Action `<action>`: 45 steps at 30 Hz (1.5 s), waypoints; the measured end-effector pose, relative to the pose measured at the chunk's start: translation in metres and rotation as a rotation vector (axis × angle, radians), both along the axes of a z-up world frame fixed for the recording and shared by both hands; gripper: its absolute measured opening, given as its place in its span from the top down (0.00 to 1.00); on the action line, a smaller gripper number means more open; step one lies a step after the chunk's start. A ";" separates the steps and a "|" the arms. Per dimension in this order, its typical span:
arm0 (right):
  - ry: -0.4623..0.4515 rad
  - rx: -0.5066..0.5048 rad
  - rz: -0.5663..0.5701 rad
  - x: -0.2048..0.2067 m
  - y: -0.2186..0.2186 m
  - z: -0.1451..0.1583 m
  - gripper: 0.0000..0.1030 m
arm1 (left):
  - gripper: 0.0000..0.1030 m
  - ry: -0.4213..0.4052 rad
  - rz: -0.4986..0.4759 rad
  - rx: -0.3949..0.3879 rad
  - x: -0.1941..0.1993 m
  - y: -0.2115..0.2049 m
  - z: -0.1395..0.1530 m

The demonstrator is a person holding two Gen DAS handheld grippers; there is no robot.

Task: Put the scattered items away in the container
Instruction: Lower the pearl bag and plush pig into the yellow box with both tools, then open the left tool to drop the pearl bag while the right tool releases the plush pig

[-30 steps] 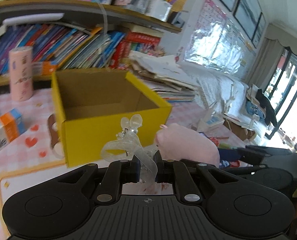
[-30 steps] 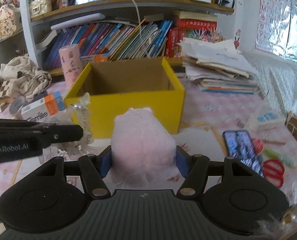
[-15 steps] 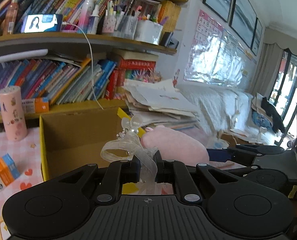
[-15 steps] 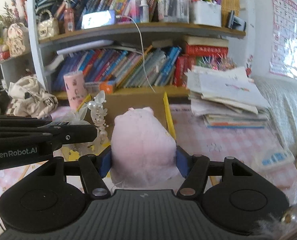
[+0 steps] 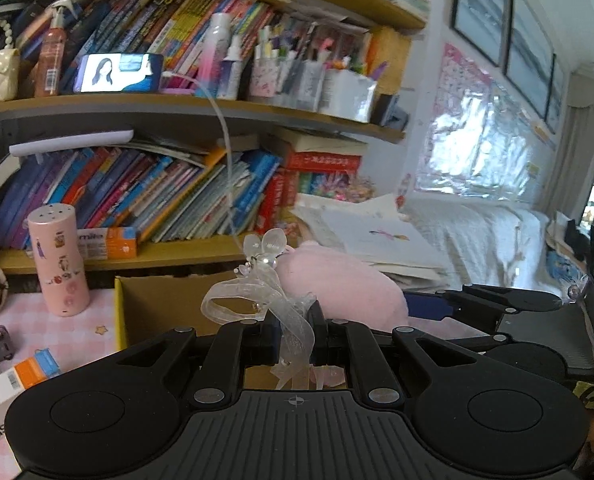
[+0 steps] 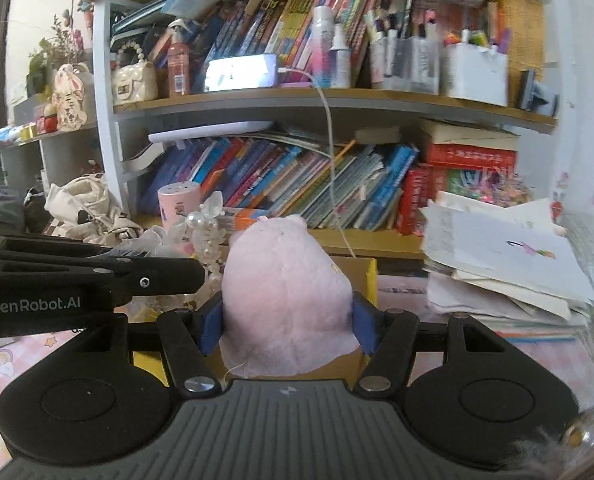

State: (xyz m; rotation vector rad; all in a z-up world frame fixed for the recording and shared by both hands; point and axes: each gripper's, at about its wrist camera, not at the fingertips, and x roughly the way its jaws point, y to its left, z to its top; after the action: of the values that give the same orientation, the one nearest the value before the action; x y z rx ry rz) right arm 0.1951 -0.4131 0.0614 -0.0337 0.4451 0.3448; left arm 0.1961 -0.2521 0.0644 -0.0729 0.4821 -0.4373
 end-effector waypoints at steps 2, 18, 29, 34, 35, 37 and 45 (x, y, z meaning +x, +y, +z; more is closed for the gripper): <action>0.013 0.003 0.009 0.015 0.001 -0.002 0.40 | 0.89 0.020 0.032 -0.004 0.011 0.003 -0.002; 0.182 -0.062 0.077 0.100 0.017 -0.054 0.40 | 0.89 0.197 0.148 0.084 0.083 0.015 -0.052; 0.282 -0.125 0.152 0.123 0.030 -0.080 0.40 | 0.89 0.310 0.159 0.160 0.098 0.015 -0.083; 0.295 -0.130 0.168 0.128 0.033 -0.084 0.40 | 0.88 0.333 0.173 0.162 0.101 0.018 -0.089; 0.296 -0.133 0.172 0.129 0.034 -0.084 0.40 | 0.88 0.337 0.176 0.162 0.101 0.019 -0.089; 0.300 -0.142 0.177 0.131 0.036 -0.086 0.40 | 0.88 0.339 0.178 0.163 0.101 0.019 -0.090; 0.313 -0.153 0.189 0.134 0.038 -0.088 0.40 | 0.83 0.326 0.188 0.164 0.099 0.019 -0.087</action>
State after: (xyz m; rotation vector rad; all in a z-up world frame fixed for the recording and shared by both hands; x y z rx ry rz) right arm 0.3296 -0.3756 -0.0264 -0.1737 0.7807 0.5038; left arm 0.2953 -0.2331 -0.0230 -0.0300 0.8224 -0.1990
